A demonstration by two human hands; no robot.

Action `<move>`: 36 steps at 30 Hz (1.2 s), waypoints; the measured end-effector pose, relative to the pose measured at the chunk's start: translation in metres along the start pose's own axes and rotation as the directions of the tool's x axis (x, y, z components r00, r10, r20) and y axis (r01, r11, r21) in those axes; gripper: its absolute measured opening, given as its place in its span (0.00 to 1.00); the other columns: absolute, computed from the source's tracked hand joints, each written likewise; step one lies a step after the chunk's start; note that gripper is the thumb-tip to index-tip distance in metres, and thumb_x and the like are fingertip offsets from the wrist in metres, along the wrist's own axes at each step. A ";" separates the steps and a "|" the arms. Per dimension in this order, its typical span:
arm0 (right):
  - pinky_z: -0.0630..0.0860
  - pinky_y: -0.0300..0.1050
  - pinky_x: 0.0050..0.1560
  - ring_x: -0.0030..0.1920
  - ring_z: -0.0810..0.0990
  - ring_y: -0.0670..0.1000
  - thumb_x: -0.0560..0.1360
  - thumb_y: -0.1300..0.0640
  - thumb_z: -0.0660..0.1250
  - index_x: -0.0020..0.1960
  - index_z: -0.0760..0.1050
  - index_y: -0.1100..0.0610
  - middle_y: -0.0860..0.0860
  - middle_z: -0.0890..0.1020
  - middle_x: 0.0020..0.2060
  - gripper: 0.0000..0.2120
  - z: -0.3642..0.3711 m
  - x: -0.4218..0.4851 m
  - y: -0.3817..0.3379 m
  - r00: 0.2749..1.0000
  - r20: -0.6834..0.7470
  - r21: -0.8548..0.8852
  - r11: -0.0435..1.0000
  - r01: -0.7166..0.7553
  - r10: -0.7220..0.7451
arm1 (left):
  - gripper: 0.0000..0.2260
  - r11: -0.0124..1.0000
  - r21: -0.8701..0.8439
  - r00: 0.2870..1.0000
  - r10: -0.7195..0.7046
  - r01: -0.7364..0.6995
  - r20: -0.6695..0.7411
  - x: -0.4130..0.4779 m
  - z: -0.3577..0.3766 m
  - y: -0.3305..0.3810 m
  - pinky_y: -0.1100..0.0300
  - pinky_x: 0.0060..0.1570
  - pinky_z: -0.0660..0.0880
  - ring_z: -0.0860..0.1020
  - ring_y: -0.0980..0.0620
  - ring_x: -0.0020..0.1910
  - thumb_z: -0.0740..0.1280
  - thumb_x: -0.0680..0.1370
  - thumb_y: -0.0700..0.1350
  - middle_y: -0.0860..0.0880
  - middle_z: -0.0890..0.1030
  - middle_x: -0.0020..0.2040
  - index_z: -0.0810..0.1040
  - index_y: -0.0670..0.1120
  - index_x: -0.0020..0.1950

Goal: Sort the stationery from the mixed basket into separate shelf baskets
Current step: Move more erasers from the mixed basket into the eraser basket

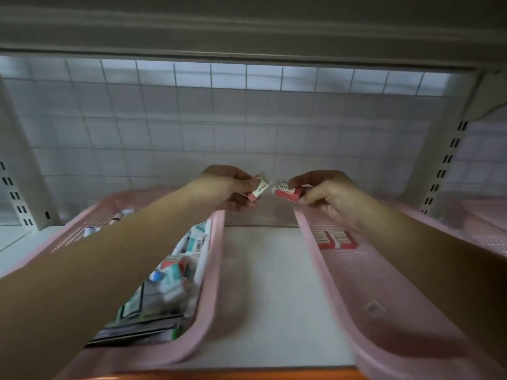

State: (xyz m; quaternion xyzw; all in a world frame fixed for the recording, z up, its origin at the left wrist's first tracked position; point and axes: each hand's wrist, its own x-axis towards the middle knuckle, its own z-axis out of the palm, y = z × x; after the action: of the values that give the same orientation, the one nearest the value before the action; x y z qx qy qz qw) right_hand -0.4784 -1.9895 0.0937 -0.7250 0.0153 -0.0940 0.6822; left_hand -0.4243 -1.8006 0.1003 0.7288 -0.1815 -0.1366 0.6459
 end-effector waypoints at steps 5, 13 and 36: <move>0.79 0.35 0.41 0.42 0.81 0.53 0.66 0.80 0.61 0.38 0.78 0.64 0.59 0.82 0.39 0.14 -0.048 -0.009 -0.001 1.000 -0.017 0.037 0.999 0.001 0.000 | 0.03 0.999 0.046 1.000 0.018 -0.019 0.017 0.006 0.047 0.005 0.61 0.35 0.79 0.81 0.52 0.30 0.67 0.75 0.37 0.41 0.81 0.38 0.77 0.39 0.47; 0.76 0.37 0.34 0.37 0.79 0.52 0.64 0.78 0.67 0.38 0.78 0.59 0.54 0.80 0.34 0.15 -0.109 -0.012 0.013 0.992 -0.110 -0.247 0.965 -0.082 0.056 | 0.02 0.991 0.133 0.999 0.016 -0.020 0.033 0.017 0.110 -0.005 0.64 0.33 0.78 0.80 0.54 0.28 0.67 0.76 0.38 0.43 0.80 0.34 0.77 0.40 0.43; 0.68 0.37 0.37 0.42 0.72 0.46 0.71 0.57 0.71 0.54 0.78 0.56 0.44 0.71 0.40 0.12 -0.100 0.001 0.090 0.974 0.225 -0.866 0.460 0.198 0.004 | 0.05 1.000 -0.029 0.990 -0.013 0.009 -0.140 0.029 0.123 -0.044 0.68 0.37 0.77 0.81 0.56 0.30 0.65 0.77 0.40 0.49 0.82 0.29 0.76 0.41 0.42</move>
State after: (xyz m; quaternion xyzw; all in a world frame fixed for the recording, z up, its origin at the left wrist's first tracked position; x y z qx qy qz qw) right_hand -0.4837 -2.0942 0.0094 -0.9777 -0.0467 -0.0398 0.2006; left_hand -0.4477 -1.9185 0.0415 0.7285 -0.1298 -0.0913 0.6665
